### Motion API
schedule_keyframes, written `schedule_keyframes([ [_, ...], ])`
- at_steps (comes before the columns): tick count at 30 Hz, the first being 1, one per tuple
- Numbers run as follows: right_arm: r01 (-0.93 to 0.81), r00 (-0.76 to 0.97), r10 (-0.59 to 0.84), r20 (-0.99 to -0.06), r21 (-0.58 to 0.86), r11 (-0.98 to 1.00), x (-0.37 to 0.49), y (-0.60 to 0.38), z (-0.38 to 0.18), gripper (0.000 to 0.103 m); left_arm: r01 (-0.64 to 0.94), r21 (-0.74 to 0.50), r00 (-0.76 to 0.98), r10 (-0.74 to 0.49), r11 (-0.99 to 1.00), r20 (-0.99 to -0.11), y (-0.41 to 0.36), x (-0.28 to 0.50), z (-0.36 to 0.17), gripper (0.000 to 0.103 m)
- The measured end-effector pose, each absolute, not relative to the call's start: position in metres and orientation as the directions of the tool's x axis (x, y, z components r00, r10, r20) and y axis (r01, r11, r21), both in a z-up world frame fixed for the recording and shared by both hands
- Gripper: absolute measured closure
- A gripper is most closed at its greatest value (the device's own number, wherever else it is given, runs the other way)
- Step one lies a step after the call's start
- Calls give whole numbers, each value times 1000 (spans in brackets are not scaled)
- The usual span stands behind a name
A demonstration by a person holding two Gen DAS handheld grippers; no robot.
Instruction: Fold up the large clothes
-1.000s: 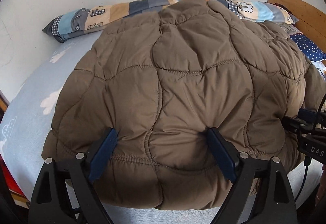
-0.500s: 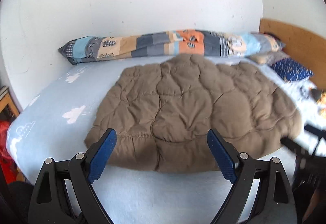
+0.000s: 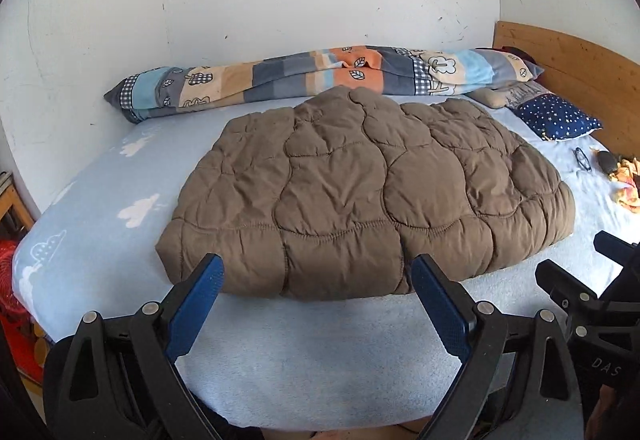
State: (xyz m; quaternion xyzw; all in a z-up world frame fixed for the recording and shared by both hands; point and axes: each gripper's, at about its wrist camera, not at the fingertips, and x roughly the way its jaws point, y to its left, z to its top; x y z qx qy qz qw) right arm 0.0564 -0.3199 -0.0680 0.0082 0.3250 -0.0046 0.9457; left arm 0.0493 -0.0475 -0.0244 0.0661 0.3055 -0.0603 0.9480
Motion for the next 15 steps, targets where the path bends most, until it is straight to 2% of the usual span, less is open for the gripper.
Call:
schedule_keyframes([
  [8, -1, 748, 12, -664, 17, 1000, 74, -315, -85, 7, 157, 77, 746, -67, 985, -662, -48, 68, -48, 9],
  [15, -10, 737, 27, -676, 29, 1000, 77, -312, -89, 7, 148, 86, 721, -48, 985, -691, -47, 76, -58, 9],
])
